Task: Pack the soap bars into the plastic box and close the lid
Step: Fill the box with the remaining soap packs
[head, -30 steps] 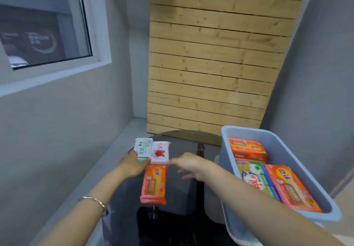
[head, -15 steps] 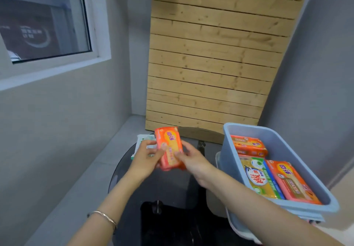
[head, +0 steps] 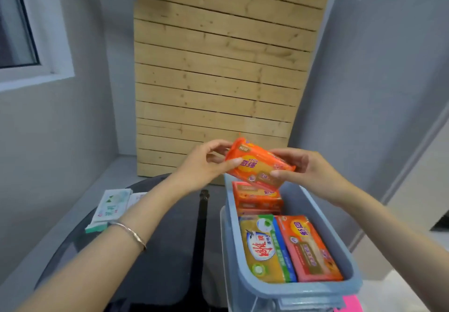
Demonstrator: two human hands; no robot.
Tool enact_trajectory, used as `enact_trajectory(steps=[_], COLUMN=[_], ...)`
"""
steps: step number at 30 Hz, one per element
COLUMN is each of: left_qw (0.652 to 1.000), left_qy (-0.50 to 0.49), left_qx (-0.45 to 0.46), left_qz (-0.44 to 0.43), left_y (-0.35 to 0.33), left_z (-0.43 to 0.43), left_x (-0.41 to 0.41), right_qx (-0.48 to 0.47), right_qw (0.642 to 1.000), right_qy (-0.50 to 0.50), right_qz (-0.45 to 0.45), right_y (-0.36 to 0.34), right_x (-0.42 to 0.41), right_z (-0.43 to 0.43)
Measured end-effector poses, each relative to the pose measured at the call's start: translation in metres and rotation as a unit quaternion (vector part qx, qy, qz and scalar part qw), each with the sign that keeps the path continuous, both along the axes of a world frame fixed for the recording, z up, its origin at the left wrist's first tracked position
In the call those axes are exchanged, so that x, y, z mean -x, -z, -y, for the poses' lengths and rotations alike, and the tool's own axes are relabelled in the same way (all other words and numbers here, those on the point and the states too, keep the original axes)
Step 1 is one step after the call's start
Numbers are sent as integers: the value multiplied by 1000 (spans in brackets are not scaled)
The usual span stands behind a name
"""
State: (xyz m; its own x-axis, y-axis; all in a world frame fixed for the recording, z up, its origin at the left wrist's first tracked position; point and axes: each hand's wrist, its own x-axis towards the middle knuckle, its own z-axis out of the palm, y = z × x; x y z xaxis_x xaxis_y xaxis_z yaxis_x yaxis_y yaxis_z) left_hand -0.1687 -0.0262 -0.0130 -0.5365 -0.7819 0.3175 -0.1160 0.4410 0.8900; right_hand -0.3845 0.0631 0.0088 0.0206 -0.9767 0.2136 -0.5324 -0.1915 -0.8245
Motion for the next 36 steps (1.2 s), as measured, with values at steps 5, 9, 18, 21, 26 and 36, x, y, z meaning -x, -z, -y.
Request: enact_trajectory(steps=[5, 9, 18, 21, 26, 36], left_qw=[971, 920, 903, 885, 867, 882], left_qy=[63, 69, 83, 82, 64, 16], left_qx=[71, 141, 152, 166, 181, 214], left_qz=[218, 358, 393, 426, 460, 420], left_y=[23, 34, 38, 34, 33, 32], left_z=[24, 34, 39, 37, 36, 24], left_x=[30, 40, 55, 60, 66, 53], right_qx=[-61, -84, -101, -95, -114, -116], right_qw=[992, 971, 949, 962, 967, 969], right_qy=[-26, -63, -56, -54, -32, 17], right_qz=[-109, -214, -292, -249, -224, -216], right_y=[18, 42, 65, 66, 71, 60], right_x=[44, 53, 58, 60, 54, 35], right_z=[11, 27, 35, 35, 26, 13])
